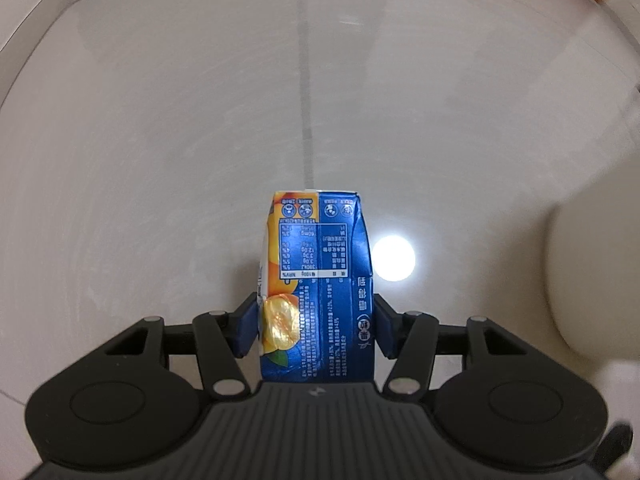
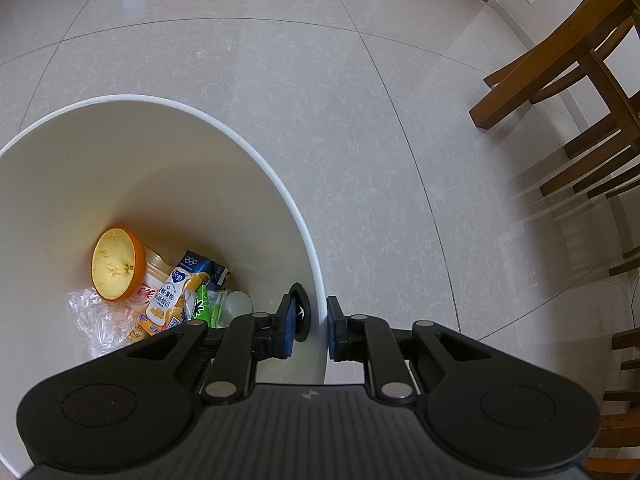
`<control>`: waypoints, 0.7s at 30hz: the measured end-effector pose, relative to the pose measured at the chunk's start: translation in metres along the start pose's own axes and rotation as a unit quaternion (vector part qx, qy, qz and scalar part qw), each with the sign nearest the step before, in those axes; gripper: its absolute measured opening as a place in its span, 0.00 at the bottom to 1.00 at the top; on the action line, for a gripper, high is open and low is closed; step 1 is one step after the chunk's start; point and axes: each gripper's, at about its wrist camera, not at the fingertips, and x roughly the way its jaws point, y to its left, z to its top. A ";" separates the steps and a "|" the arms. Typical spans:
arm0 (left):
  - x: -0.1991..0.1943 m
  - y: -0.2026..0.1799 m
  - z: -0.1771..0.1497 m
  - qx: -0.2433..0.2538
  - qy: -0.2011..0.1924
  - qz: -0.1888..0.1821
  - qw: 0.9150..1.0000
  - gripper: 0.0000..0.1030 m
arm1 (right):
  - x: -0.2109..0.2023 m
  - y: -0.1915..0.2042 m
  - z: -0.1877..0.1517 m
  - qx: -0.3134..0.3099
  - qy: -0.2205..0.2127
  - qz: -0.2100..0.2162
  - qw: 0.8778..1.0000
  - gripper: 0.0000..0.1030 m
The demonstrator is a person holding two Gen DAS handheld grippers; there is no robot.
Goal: Collect trash
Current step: 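Carry the juice box into the wastebasket and open the left gripper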
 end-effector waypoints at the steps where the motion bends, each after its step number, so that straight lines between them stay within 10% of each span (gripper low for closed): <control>1: -0.007 -0.004 0.001 0.013 0.000 -0.006 1.000 0.54 | 0.000 0.000 0.000 -0.001 0.000 0.000 1.000 0.18; 12: -0.119 -0.058 0.019 0.165 -0.008 -0.083 0.983 0.54 | 0.000 0.000 -0.001 0.001 -0.001 0.000 1.000 0.18; 21: -0.230 -0.126 0.043 0.271 -0.063 -0.162 0.947 0.55 | 0.000 0.001 -0.002 0.001 -0.001 0.000 1.000 0.18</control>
